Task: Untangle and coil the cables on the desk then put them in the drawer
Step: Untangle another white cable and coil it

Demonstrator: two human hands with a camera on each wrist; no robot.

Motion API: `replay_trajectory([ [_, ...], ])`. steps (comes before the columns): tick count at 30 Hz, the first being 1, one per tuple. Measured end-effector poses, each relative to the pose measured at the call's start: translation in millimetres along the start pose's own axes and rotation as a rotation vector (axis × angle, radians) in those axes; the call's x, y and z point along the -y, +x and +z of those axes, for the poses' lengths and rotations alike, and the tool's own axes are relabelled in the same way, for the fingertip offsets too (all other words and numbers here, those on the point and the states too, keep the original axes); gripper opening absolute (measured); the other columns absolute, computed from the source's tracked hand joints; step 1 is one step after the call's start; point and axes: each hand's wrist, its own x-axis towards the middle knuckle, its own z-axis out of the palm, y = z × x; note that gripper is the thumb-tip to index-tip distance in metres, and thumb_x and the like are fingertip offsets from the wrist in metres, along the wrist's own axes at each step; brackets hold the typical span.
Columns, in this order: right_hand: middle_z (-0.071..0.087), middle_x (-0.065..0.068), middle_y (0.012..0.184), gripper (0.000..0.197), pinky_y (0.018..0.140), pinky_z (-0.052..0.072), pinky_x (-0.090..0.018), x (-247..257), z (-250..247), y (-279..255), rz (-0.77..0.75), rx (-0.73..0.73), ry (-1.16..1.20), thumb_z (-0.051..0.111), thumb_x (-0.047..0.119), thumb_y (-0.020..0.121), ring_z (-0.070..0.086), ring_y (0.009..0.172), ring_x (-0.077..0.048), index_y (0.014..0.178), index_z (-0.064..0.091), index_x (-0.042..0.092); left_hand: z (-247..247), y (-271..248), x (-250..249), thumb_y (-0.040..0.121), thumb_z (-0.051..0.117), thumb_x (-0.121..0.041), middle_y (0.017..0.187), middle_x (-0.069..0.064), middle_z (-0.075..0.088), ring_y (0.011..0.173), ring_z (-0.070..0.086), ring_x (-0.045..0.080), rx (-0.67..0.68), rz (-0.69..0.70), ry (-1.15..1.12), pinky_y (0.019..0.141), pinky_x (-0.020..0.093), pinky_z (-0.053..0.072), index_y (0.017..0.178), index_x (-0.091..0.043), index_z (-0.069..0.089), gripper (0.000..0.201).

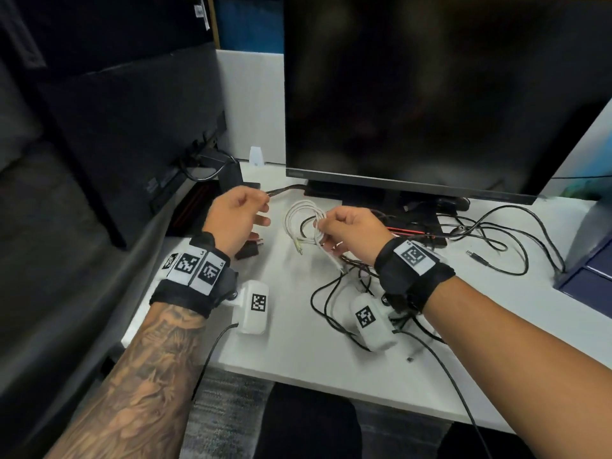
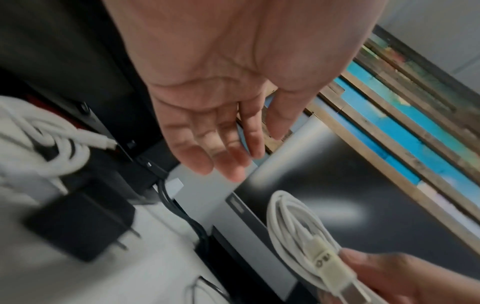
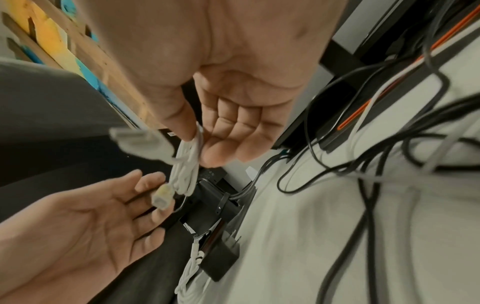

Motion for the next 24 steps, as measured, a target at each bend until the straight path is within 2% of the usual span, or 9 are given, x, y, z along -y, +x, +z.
replay_trajectory([
  [3,0.073,-0.014,0.08,0.013,0.062,0.053,-0.031,-2.5,19.0,20.8,0.048,0.02,-0.014,0.065,0.011,0.093,0.065,0.064,-0.019,0.081,0.064,0.012,-18.6,5.8,12.4,0.099,0.051,-0.015,0.085,0.003,0.066,0.07,0.065,0.016,-0.048,-0.033,0.096,0.056,0.025,0.046,0.084,-0.019,0.065,0.021],
  [6,0.074,-0.02,0.086,0.012,0.066,0.056,-0.034,-4.2,39.3,40.9,0.093,0.04,-0.008,0.065,0.008,0.092,0.066,0.067,-0.022,0.08,0.063,0.011,-30.9,7.8,27.1,0.099,0.051,-0.012,0.086,0.005,0.066,0.075,0.064,0.02,-0.047,-0.105,0.134,0.054,0.024,0.045,0.085,-0.017,0.065,0.021],
  [9,0.073,-0.017,0.083,0.009,0.07,0.058,-0.035,-5.0,58.3,57.8,0.122,0.063,-0.009,0.065,0.007,0.092,0.067,0.067,-0.021,0.083,0.062,0.008,-37.1,8.8,41.6,0.099,0.053,-0.015,0.089,0.006,0.066,0.077,0.063,0.021,-0.01,-0.205,0.125,0.057,0.027,0.044,0.085,-0.021,0.066,0.02],
  [12,0.072,-0.013,0.077,0.004,0.066,0.058,-0.032,-3.9,78.1,70.2,0.148,0.104,-0.009,0.065,0.005,0.091,0.067,0.062,-0.019,0.091,0.061,0.005,-43.3,9.6,50.4,0.098,0.052,-0.013,0.086,0.004,0.065,0.075,0.062,0.018,-0.036,-0.254,0.147,0.056,0.027,0.045,0.084,-0.024,0.064,0.022],
  [14,0.071,-0.011,0.072,0.006,0.065,0.059,-0.03,-3.0,89.8,74.4,0.157,0.138,-0.016,0.066,0.004,0.09,0.067,0.059,-0.017,0.09,0.061,0.007,-45.5,8.9,52.8,0.097,0.051,-0.01,0.084,0.004,0.065,0.074,0.063,0.017,-0.053,-0.271,0.142,0.055,0.027,0.046,0.083,-0.023,0.063,0.023],
  [17,0.07,-0.011,0.07,0.01,0.072,0.061,-0.038,-3.3,104.3,80.6,0.179,0.15,-0.024,0.069,0.004,0.089,0.067,0.056,-0.018,0.092,0.061,0.008,-48.2,8.1,56.9,0.094,0.052,-0.005,0.077,0.004,0.065,0.075,0.063,0.023,-0.092,-0.29,0.115,0.055,0.028,0.047,0.082,-0.021,0.064,0.024],
  [20,0.069,-0.011,0.069,0.015,0.064,0.06,-0.036,-5.0,108.8,83.1,0.205,0.127,-0.026,0.07,0.004,0.088,0.064,0.054,-0.02,0.094,0.058,0.011,-48.8,7.7,58.9,0.092,0.053,-0.003,0.076,0.006,0.065,0.077,0.062,0.026,-0.103,-0.294,0.091,0.056,0.029,0.046,0.082,-0.022,0.064,0.023],
  [24,0.069,-0.012,0.069,0.021,0.06,0.06,-0.036,-9.7,109.2,82.4,0.232,0.131,-0.015,0.07,0.002,0.087,0.062,0.053,-0.022,0.104,0.059,0.008,-45.4,6.0,56.4,0.09,0.056,-0.006,0.084,0.005,0.064,0.067,0.054,0.02,-0.059,-0.284,0.122,0.053,0.024,0.044,0.096,-0.017,0.068,0.017],
])
